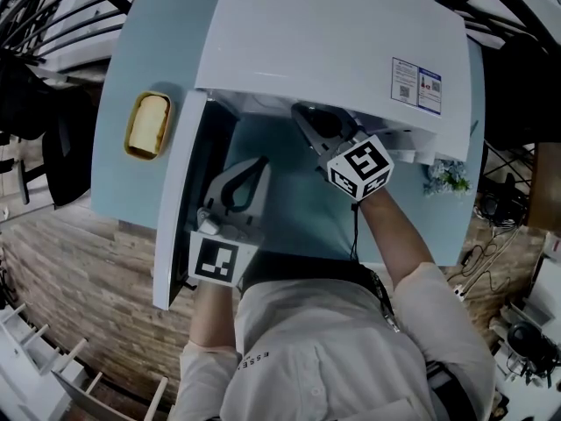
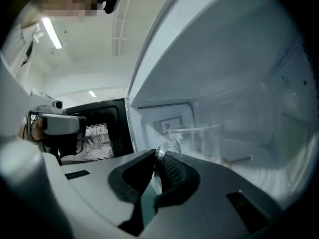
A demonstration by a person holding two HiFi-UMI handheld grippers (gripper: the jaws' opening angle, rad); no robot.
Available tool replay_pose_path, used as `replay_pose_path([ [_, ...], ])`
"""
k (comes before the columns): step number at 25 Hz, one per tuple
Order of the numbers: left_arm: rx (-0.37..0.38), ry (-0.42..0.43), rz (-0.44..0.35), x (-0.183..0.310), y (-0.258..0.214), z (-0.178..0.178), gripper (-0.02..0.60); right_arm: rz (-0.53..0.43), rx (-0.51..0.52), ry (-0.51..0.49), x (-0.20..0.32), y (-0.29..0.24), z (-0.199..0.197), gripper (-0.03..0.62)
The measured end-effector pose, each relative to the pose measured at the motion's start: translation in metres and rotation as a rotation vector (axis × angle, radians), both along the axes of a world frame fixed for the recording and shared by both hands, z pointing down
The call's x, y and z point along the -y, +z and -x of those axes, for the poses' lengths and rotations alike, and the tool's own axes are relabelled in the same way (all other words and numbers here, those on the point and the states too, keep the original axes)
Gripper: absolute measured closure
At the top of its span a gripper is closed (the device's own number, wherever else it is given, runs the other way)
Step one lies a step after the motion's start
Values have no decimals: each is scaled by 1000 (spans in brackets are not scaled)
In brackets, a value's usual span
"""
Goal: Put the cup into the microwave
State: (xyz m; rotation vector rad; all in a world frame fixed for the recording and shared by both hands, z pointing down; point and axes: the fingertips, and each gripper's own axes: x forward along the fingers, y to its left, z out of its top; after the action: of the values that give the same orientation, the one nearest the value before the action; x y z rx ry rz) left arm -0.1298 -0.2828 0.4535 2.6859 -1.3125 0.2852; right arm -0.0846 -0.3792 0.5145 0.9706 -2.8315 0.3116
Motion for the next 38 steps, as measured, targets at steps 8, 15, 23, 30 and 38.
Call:
replay_pose_path([
  [8,-14,3,5,4,3,-7,580,4,-30,33,10,12,-5,574],
  [15,-17,16,-3,4,0,-14,580,34,-43,4,7,20,-2,490],
  [23,-24,26,3,6,0,-15,580,23,-67,72,2,20,-21,451],
  [30,-38,70,-42,0,-18,-24,580,16,-46,204,-21,-6,-48,451],
  [38,-54,106,-89,-23,-60,-19,580,-31,-19,314,-66,-65,-63,545],
])
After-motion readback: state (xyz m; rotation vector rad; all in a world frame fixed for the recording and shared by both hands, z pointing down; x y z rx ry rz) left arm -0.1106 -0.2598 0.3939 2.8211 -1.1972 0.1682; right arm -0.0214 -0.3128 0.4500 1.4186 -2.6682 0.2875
